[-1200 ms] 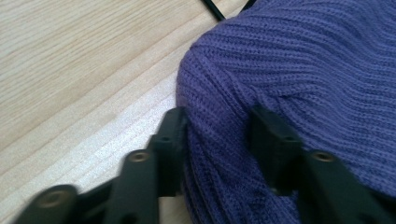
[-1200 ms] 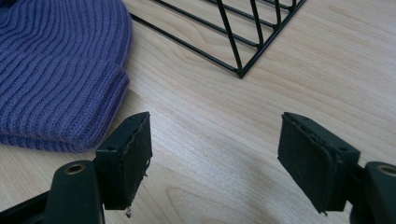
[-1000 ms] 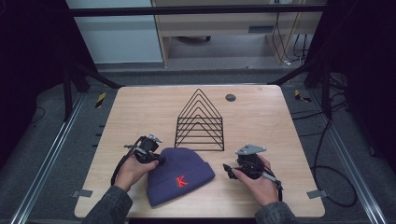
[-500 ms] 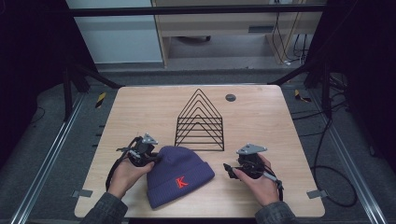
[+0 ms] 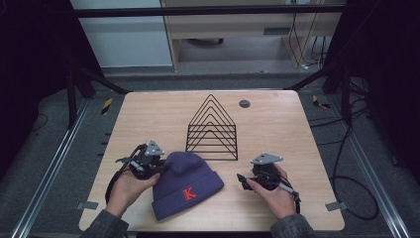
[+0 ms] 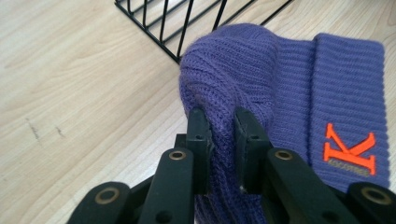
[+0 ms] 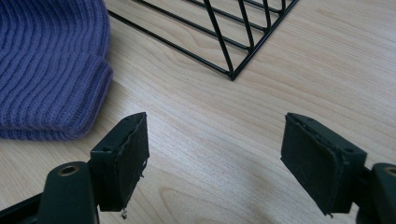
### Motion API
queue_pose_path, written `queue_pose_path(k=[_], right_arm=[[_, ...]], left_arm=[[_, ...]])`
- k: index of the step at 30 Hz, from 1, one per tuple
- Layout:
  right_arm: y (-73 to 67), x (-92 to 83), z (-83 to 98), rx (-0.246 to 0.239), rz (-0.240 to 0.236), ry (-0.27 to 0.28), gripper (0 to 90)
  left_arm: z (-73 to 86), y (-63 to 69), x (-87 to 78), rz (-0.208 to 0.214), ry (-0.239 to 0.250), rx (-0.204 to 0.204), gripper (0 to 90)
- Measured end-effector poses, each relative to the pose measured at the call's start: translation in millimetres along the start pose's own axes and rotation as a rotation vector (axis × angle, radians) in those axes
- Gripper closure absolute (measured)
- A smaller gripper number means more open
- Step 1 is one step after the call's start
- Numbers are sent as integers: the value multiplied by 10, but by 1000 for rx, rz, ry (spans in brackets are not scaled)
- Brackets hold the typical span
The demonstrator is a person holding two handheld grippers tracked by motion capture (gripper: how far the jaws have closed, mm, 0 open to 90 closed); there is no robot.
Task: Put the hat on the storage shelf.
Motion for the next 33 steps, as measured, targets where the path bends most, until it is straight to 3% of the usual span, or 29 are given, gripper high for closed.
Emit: queue_pose_path(k=[5,20,25,33], right_arm=[[5,-1,1,0,1,-2,232],[-5,2,7,-6,-3,-6,238],[-12,-8,-1,-1,-3,-2,239],[-56,-21,-26,-18,-26,15,253]], left_arm=[[-55,12,-64,-5,20,33,779],[-207,4,-202,26,38,61,782],[-302,16,-326,43,51,72,788],[-483,1,-609,35,78,129,790]])
Point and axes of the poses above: each handheld gripper's, and its own axes: x roughly forward along the jaws, z roughly out of its underside, y roughly to its right, the point moved 6 cm from there along x, roughly forward along the jaws, and after that the axes turned 12 degrees about y, right-handed, at the moved point
